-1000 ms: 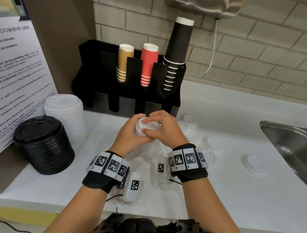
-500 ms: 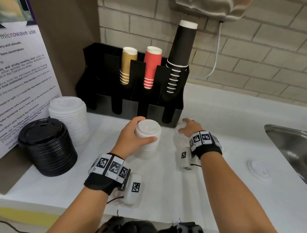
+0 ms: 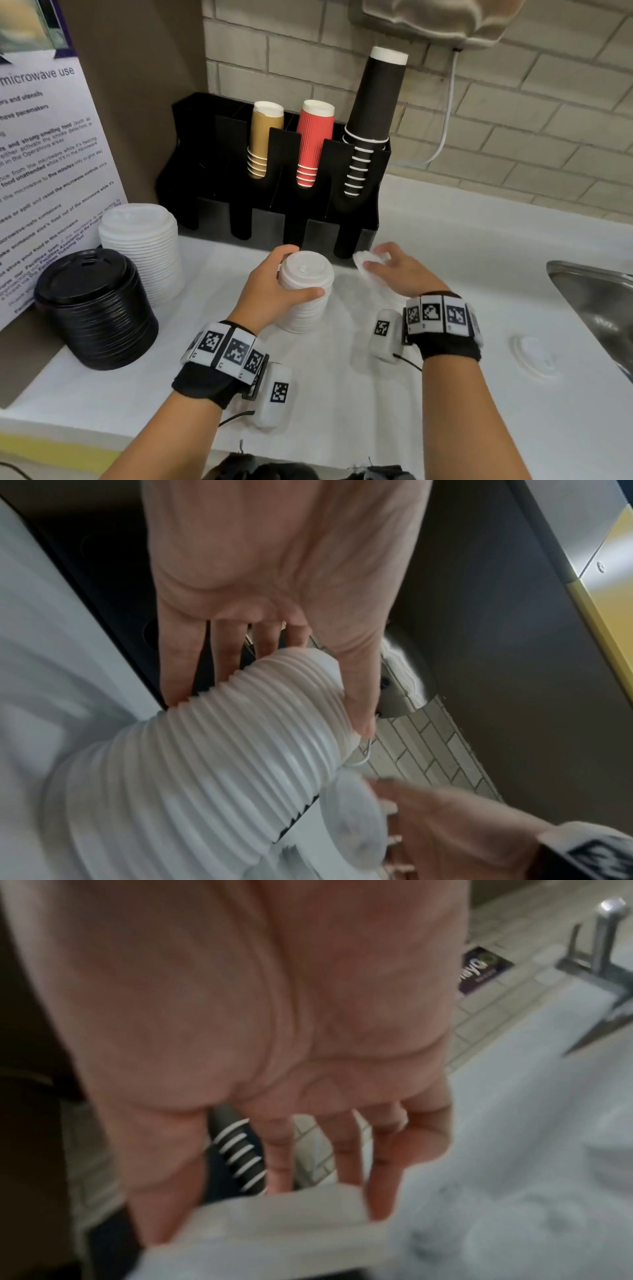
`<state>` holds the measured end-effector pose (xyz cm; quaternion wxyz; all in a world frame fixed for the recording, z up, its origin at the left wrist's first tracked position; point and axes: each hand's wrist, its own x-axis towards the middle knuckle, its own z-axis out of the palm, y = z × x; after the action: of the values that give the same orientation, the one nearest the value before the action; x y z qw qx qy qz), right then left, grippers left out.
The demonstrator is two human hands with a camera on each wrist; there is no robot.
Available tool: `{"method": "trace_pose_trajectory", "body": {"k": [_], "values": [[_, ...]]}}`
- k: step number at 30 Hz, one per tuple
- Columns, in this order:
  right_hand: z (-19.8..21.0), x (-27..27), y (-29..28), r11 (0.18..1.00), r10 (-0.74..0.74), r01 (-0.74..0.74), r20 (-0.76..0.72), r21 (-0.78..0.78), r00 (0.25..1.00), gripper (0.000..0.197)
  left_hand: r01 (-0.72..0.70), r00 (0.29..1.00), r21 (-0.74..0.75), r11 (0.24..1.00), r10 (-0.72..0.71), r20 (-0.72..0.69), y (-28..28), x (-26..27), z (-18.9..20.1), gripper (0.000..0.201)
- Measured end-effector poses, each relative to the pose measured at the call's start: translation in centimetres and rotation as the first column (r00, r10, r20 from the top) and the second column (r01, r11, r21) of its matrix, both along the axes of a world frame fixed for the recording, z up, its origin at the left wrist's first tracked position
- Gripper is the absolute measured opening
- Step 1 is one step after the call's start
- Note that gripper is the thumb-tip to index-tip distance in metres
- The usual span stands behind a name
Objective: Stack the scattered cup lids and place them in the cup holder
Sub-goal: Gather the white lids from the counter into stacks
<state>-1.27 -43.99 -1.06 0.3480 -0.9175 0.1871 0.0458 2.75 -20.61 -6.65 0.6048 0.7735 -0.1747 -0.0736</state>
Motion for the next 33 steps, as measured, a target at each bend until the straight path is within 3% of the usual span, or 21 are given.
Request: {"method": "trace_pose_trajectory", "body": {"k": [3, 7, 11, 16, 25, 33], "values": [[0.4, -0.6, 2.9, 0.95, 0.087, -0.151, 0.234, 0.272, 0.968, 0.026, 0.008, 1.0, 0.002, 1.0, -0.008, 0.003, -0.1, 0.1, 0.1, 0.073], [0.2, -0.2, 5.8, 0.93, 0.169, -0.283, 0.41, 0.234, 0.896, 0.026, 0.001, 1.0, 0.005, 1.0, -0.001, 0.0, -0.1, 0.2, 0.0, 0.094], [-0.1, 0.0, 6.8, 0.945, 0.225, -0.3, 0.411, 0.128, 0.883, 0.029, -0.006, 1.0, 0.03, 1.0, 0.006, 0.002, -0.2, 0.3, -0.1, 0.105], [0.2, 0.2, 7.3, 0.953, 0.274, -0.302, 0.374, 0.019, 0.886, 0.034, -0.005, 1.0, 0.028, 1.0, 0.005, 0.01, -0.3, 0.2, -0.1, 0.105], [0.3, 0.3, 8.0, 0.949, 0.304, -0.314, 0.344, -0.028, 0.889, 0.036, -0.006, 1.0, 0.008, 1.0, 0.006, 0.014, -0.4, -0.1, 0.1, 0.101], [-0.7, -0.3, 7.1, 0.953, 0.246, -0.295, 0.409, 0.06, 0.879, 0.041, 0.043, 0.996, -0.034, 0.998, -0.04, 0.084, -0.4, -0.4, 0.3, 0.066]]}}
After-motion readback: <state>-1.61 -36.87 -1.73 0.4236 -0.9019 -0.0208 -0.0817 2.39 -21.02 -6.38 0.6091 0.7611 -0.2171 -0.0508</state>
